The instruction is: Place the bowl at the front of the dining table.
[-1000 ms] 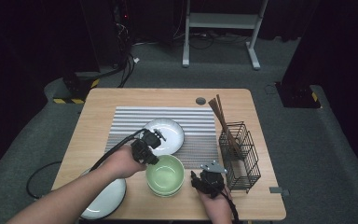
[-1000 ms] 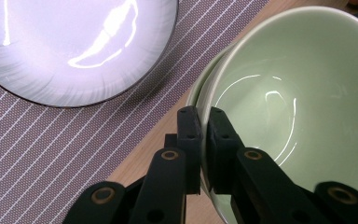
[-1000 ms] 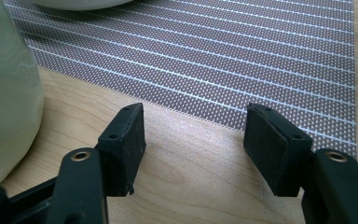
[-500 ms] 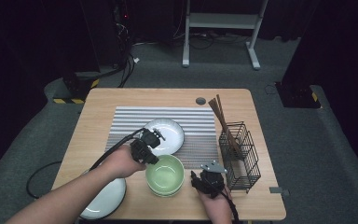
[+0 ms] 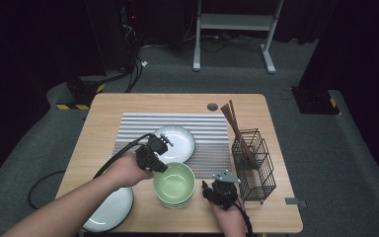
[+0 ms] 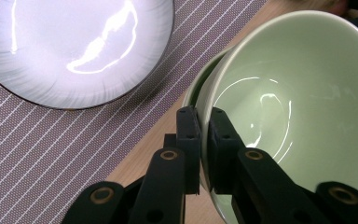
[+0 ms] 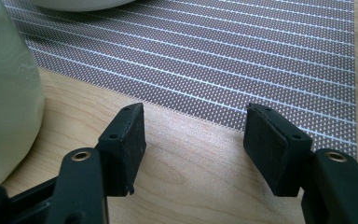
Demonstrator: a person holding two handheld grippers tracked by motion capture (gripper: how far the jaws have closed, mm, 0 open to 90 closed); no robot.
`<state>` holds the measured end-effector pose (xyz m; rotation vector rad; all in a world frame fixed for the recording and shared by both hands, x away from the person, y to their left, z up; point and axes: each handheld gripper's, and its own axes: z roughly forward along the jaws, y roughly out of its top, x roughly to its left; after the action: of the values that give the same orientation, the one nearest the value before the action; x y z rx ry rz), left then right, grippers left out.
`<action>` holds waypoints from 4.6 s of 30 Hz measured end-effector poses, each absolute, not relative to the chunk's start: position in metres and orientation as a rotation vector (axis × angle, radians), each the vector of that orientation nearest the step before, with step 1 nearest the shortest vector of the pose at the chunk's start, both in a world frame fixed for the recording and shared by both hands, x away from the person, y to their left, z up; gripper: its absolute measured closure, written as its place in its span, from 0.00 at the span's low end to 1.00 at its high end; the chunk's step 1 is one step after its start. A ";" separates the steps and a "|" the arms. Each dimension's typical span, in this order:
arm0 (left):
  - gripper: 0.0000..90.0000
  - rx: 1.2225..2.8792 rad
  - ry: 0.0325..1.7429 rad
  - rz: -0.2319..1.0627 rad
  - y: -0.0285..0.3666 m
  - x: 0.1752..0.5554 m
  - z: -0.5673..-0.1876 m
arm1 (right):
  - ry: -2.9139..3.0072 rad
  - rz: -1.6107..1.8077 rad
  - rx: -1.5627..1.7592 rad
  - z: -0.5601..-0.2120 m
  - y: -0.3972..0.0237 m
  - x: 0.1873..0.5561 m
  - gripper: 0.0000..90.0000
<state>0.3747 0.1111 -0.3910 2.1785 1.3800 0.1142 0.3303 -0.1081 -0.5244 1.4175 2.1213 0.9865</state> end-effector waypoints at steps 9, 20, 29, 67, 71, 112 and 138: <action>0.94 2.139 1.396 0.090 0.115 0.376 -0.382 | 2.121 0.986 1.418 -0.524 -0.108 0.330 0.43; 0.94 2.107 1.403 0.092 0.122 0.378 -0.371 | 2.121 0.984 1.415 -0.524 -0.108 0.330 0.43; 0.94 2.105 1.396 0.089 0.130 0.381 -0.364 | 2.120 0.988 1.420 -0.524 -0.108 0.330 0.43; 0.94 1.939 1.491 0.077 0.155 0.411 -0.364 | 2.121 0.986 1.418 -0.524 -0.108 0.330 0.43; 0.94 1.922 1.505 0.080 0.157 0.417 -0.365 | 2.121 0.985 1.415 -0.524 -0.108 0.330 0.43; 0.94 1.782 1.625 0.130 0.168 0.460 -0.393 | 2.127 0.978 1.407 -0.524 -0.106 0.330 0.43; 0.94 1.736 1.683 0.118 0.162 0.488 -0.416 | 2.125 0.980 1.407 -0.525 -0.107 0.330 0.43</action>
<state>0.4881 0.1619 -0.4161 1.7363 1.6832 0.1179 0.3298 -0.1066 -0.5245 1.4067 2.1252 0.9800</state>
